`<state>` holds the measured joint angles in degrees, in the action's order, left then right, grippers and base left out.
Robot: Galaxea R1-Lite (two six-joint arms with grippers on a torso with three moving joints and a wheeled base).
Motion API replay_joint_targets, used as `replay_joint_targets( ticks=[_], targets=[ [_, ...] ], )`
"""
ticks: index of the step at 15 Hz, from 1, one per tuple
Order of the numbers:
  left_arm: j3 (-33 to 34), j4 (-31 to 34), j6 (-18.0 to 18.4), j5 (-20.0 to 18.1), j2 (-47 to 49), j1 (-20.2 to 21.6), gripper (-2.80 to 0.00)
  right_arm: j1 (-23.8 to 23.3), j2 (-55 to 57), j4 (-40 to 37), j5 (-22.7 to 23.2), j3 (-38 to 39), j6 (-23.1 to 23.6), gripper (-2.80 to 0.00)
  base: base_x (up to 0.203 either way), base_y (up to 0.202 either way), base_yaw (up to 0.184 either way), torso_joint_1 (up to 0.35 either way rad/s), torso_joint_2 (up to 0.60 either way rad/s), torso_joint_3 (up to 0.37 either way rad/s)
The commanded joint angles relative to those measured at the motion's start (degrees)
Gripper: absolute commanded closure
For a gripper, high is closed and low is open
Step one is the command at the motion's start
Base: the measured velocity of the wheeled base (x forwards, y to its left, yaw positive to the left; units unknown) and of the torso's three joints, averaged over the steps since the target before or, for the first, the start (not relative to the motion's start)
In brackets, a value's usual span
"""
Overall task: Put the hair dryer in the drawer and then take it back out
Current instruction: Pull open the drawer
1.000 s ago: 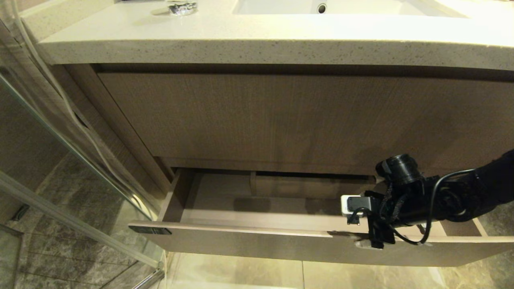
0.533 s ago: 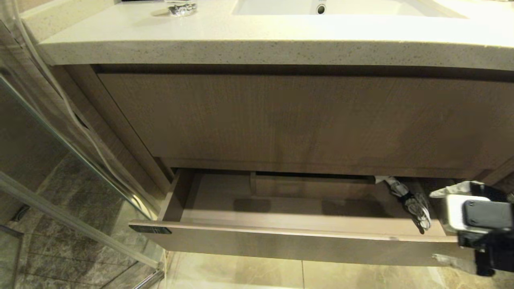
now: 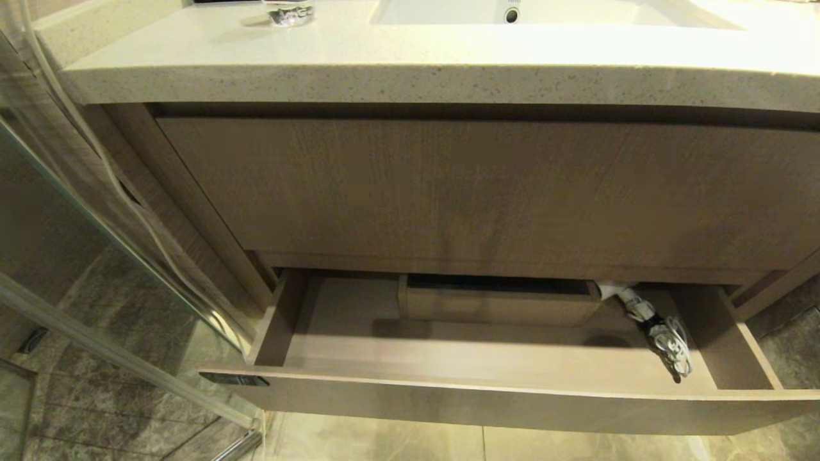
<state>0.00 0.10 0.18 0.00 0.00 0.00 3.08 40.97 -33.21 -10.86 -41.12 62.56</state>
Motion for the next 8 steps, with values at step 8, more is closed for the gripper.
replay_joint_targets(
  ticks=[8],
  targets=[
    [0.00,-0.01,-0.01,0.00,0.00,0.00,0.00,-7.29,20.27,0.10,-2.03,-6.94,-8.07,-2.80,0.000,0.000,0.000,0.000,0.00,0.000]
  ],
)
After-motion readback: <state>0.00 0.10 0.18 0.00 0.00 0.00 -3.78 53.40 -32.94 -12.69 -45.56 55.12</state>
